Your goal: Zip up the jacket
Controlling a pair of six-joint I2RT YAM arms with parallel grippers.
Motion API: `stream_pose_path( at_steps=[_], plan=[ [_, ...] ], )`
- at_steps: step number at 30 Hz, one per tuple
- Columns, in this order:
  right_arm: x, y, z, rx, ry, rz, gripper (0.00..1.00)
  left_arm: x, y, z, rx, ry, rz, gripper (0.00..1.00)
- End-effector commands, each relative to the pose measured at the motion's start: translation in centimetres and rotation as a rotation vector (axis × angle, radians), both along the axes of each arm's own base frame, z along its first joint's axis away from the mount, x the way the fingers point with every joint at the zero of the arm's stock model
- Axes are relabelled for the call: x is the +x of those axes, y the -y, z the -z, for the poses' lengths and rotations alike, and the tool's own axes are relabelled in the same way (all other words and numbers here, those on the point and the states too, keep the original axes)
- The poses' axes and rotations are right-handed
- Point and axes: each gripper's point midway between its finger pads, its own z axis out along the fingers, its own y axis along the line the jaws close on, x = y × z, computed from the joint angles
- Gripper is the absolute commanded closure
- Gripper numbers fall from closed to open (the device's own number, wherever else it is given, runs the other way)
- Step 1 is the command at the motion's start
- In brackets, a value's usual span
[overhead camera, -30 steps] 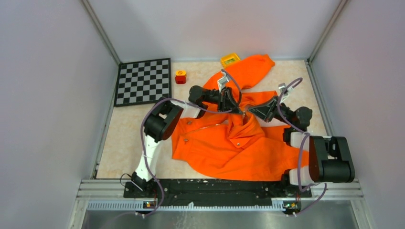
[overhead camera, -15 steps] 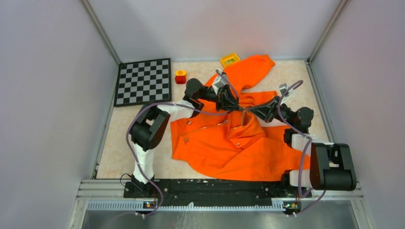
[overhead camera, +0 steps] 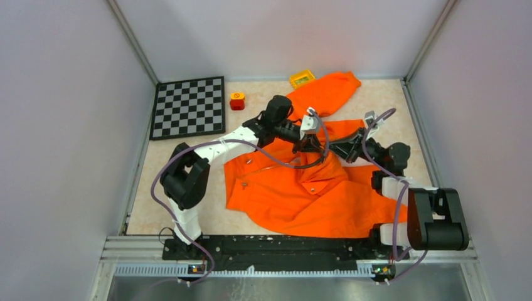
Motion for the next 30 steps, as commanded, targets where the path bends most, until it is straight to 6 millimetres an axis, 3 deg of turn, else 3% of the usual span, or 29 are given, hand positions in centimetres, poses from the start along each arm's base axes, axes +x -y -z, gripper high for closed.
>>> stream_pose_path(
  at_steps=[1, 8, 13, 16, 23, 30],
  plan=[
    [-3.5, -1.6, -2.5, 0.043, 0.155, -0.148, 1.00, 0.5, -1.2, -2.6, 0.014, 0.146, -0.024, 1.00],
    [-4.8, -2.7, -2.1, 0.062, 0.128, -0.212, 1.00, 0.2, -1.4, -4.2, -0.045, 0.155, -0.039, 1.00],
    [-3.7, -2.4, -3.0, 0.021, 0.136, -0.138, 1.00, -0.1, -2.0, -6.2, -0.104, 0.186, -0.042, 1.00],
    [-2.8, -1.9, -2.3, -0.056, 0.133, -0.060, 1.00, -0.1, -2.5, -7.1, -0.127, 0.214, -0.062, 1.00],
    [-2.4, -0.4, -3.3, -0.096, 0.242, 0.095, 1.00, -0.2, -3.1, -8.3, -0.186, 0.196, -0.071, 1.00],
    [-3.8, -0.7, -5.0, -0.010, 0.302, 0.018, 1.00, -0.6, -3.3, -8.9, -0.217, 0.159, -0.030, 1.00]
  ],
)
